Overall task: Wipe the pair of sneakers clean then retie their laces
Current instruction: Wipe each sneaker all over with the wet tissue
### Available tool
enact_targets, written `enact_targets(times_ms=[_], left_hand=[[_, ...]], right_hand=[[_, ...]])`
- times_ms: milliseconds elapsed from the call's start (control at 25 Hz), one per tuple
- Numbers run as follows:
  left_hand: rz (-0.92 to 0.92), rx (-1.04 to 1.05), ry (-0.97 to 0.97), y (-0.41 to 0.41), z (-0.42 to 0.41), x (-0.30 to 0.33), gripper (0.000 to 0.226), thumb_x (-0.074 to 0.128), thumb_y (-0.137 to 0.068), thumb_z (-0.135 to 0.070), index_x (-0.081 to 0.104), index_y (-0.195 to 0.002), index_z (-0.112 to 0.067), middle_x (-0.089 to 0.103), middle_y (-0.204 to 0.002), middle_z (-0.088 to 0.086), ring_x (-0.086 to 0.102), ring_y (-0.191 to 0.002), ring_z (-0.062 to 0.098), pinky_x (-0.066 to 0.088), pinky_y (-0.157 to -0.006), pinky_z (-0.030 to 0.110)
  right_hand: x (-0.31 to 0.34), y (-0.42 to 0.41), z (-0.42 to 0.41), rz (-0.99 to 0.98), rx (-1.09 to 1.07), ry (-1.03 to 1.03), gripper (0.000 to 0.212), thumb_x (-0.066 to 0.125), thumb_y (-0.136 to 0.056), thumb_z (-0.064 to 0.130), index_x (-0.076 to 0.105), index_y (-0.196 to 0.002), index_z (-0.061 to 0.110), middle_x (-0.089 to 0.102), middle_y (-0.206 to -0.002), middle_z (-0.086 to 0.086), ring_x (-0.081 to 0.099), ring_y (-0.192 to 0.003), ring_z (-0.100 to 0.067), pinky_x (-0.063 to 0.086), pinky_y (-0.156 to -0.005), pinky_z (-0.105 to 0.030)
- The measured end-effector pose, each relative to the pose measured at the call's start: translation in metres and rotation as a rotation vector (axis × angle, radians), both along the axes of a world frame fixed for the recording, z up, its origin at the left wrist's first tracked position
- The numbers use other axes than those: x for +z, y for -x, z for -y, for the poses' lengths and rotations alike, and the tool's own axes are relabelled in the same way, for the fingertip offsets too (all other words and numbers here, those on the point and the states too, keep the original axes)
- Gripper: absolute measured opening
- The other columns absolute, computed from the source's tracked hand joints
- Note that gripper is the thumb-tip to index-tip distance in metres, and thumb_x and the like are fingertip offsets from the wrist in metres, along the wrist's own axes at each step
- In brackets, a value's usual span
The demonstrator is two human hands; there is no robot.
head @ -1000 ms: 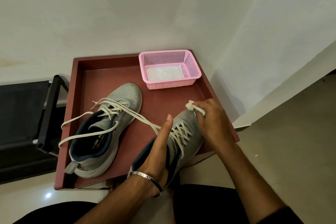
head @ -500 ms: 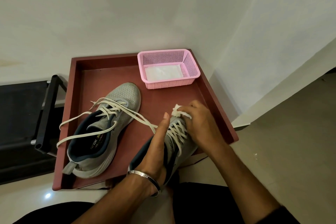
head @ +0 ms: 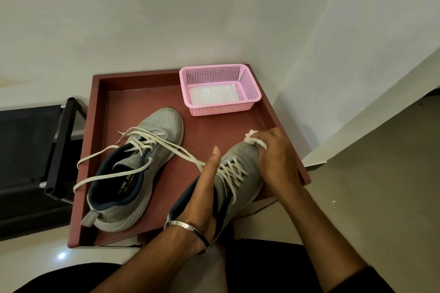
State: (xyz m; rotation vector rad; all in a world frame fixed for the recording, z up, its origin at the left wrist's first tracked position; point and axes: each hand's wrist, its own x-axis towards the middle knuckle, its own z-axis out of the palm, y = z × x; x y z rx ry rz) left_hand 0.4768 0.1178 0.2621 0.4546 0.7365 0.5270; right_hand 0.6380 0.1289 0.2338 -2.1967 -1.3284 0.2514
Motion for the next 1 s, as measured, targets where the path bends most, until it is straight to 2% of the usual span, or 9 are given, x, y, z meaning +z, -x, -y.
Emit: enact_targets(times_ms=[120, 200, 280, 360, 480, 640, 800, 840, 1000], left_hand=[[0.082, 0.066, 0.113, 0.002, -0.008, 0.004, 0.076, 0.047, -0.086, -0.068, 0.060, -0.132, -0.008, 0.059, -0.134, 0.022, 0.054, -0.128, 0.034, 0.038, -0.112, 0.047], [0.077, 0.061, 0.105, 0.004, -0.014, 0.003, 0.081, 0.042, -0.086, -0.071, 0.064, -0.126, -0.004, 0.064, -0.125, 0.024, 0.061, -0.120, 0.035, 0.046, -0.104, 0.045], [0.057, 0.071, 0.097, 0.005, -0.019, 0.003, 0.085, 0.040, -0.085, -0.072, 0.068, -0.119, 0.001, 0.067, -0.120, 0.025, 0.064, -0.114, 0.036, 0.049, -0.100, 0.044], [0.055, 0.094, 0.127, 0.004, -0.023, 0.004, 0.090, 0.043, -0.081, -0.074, 0.067, -0.118, 0.005, 0.065, -0.122, 0.027, 0.062, -0.117, 0.038, 0.046, -0.104, 0.048], [0.064, 0.161, 0.162, 0.004, -0.031, 0.002, 0.095, 0.044, -0.079, -0.076, 0.061, -0.124, 0.006, 0.062, -0.127, 0.027, 0.058, -0.122, 0.039, 0.043, -0.106, 0.050], [0.104, 0.199, 0.183, 0.010, -0.040, 0.002, 0.097, 0.037, -0.081, -0.080, 0.060, -0.125, 0.004, 0.063, -0.125, 0.027, 0.061, -0.118, 0.038, 0.049, -0.097, 0.045], [0.092, 0.249, 0.210, 0.016, -0.049, -0.001, 0.101, 0.039, -0.079, -0.081, 0.058, -0.129, 0.004, 0.059, -0.132, 0.025, 0.054, -0.127, 0.038, 0.044, -0.104, 0.048], [0.100, 0.253, 0.214, 0.017, -0.050, -0.001, 0.101, 0.039, -0.078, -0.081, 0.057, -0.130, 0.004, 0.059, -0.133, 0.025, 0.054, -0.127, 0.038, 0.043, -0.105, 0.048], [0.143, 0.202, 0.222, 0.014, -0.047, 0.002, 0.100, 0.040, -0.078, -0.081, 0.058, -0.127, 0.005, 0.061, -0.129, 0.026, 0.056, -0.125, 0.039, 0.045, -0.103, 0.048]], right_hand=[[0.000, 0.024, 0.008, -0.021, 0.219, 0.028, 0.027, 0.060, -0.094, 0.013, 0.069, -0.119, 0.020, 0.059, -0.122, 0.006, 0.056, -0.108, -0.010, 0.038, -0.081, -0.004], [0.004, 0.019, 0.010, -0.047, 0.169, 0.022, 0.026, 0.062, -0.093, 0.014, 0.070, -0.117, 0.022, 0.063, -0.119, 0.005, 0.058, -0.104, -0.010, 0.046, -0.083, -0.011], [0.010, 0.013, 0.018, -0.110, 0.123, 0.095, 0.026, 0.067, -0.091, 0.019, 0.071, -0.116, 0.023, 0.067, -0.108, 0.006, 0.061, -0.092, -0.007, 0.053, -0.076, -0.019], [0.013, 0.017, 0.032, -0.222, 0.129, 0.157, 0.026, 0.074, -0.085, 0.025, 0.074, -0.110, 0.025, 0.071, -0.095, 0.012, 0.064, -0.077, -0.002, 0.054, -0.063, -0.018], [0.015, 0.037, 0.044, -0.338, 0.152, 0.122, 0.020, 0.079, -0.077, 0.023, 0.077, -0.097, 0.026, 0.071, -0.081, 0.016, 0.063, -0.067, 0.003, 0.044, -0.052, -0.009], [0.013, 0.037, 0.034, -0.243, 0.088, -0.059, 0.024, 0.073, -0.081, 0.011, 0.076, -0.102, 0.022, 0.071, -0.093, 0.013, 0.063, -0.076, 0.003, 0.044, -0.060, -0.003], [0.019, 0.058, 0.044, -0.513, 0.299, -0.079, 0.027, 0.073, -0.075, 0.007, 0.076, -0.090, 0.029, 0.073, -0.085, 0.017, 0.069, -0.080, -0.001, 0.052, -0.066, -0.014], [0.020, 0.060, 0.044, -0.528, 0.331, -0.097, 0.029, 0.073, -0.074, 0.005, 0.075, -0.087, 0.031, 0.073, -0.085, 0.017, 0.069, -0.081, -0.001, 0.053, -0.067, -0.015], [0.010, 0.044, 0.022, -0.374, 0.165, -0.144, 0.027, 0.074, -0.074, 0.006, 0.076, -0.088, 0.029, 0.069, -0.083, 0.021, 0.065, -0.079, 0.003, 0.049, -0.064, -0.010]])
